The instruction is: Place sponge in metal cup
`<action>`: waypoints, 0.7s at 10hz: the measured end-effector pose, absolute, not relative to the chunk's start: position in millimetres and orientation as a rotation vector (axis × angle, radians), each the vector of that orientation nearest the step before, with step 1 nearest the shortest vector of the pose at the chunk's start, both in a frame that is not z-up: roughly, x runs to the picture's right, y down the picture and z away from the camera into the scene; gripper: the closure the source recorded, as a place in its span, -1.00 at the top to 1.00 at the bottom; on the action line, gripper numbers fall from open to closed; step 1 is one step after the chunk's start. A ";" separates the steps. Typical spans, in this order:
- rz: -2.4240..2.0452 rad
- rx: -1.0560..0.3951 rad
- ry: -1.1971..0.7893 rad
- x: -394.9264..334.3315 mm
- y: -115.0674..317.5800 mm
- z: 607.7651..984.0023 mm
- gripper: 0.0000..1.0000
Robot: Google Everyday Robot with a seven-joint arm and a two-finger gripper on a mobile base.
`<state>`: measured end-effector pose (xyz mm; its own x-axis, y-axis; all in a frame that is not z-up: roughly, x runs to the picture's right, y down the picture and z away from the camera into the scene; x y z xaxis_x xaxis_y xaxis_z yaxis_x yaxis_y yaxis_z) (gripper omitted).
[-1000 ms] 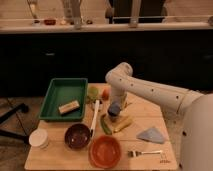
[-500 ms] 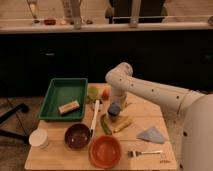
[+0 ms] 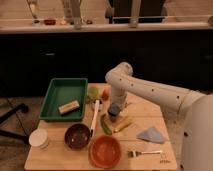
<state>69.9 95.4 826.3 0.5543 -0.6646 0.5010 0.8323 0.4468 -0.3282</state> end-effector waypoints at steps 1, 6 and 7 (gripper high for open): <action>-0.946 -0.586 -0.321 69.8 95.4 826.2 -0.94; -1.004 -0.573 -0.364 53.1 98.2 817.9 -1.00; -1.020 -0.568 -0.375 50.4 100.1 814.2 -1.00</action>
